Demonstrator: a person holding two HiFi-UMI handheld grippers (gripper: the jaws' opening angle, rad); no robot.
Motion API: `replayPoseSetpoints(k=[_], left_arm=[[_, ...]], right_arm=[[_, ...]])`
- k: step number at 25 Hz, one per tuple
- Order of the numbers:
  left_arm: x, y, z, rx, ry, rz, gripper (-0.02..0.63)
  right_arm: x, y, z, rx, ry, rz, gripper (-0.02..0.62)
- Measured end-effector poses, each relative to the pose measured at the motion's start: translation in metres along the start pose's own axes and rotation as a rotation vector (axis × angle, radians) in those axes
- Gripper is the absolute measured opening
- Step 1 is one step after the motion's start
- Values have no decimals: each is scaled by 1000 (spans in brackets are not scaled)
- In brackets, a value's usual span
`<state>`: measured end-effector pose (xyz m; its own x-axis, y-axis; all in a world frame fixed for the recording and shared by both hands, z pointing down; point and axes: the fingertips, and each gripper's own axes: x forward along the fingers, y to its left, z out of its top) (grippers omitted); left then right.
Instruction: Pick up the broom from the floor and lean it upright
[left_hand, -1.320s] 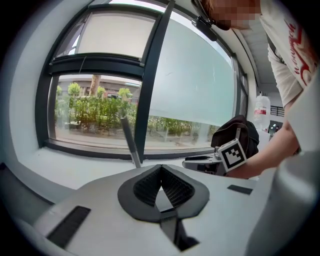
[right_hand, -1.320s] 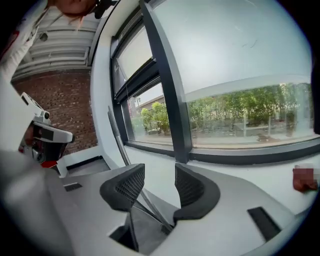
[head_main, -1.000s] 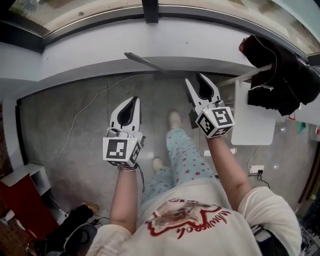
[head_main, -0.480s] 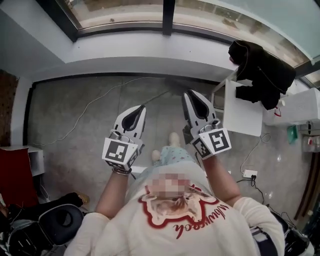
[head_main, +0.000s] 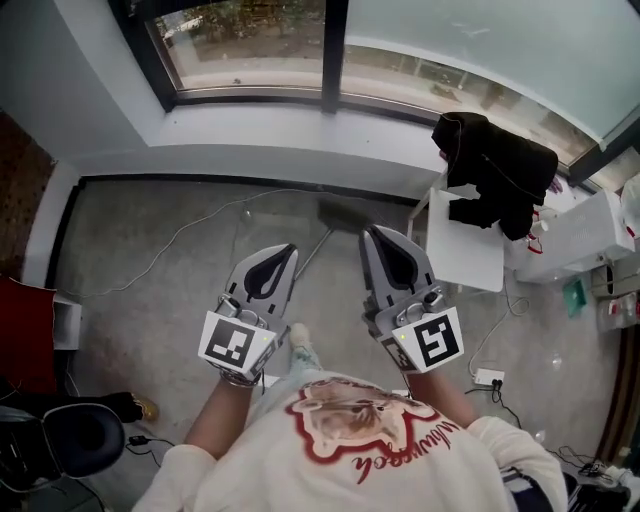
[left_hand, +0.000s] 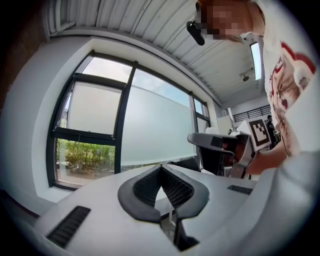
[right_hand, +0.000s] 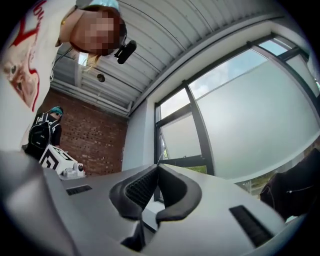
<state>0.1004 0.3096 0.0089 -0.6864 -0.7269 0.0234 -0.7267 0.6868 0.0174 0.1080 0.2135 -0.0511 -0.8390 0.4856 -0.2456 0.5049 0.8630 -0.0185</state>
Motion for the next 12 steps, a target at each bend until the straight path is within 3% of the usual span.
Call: replayPoseSetpoints(k=[7, 12], left_arm=[[-40, -143, 11, -41, -49, 7, 20], [-59, -206, 19, -24, -42, -17, 20]], right_arm=[[-143, 22, 20, 24, 46, 8, 25], [-192, 24, 45, 44, 22, 7, 25]])
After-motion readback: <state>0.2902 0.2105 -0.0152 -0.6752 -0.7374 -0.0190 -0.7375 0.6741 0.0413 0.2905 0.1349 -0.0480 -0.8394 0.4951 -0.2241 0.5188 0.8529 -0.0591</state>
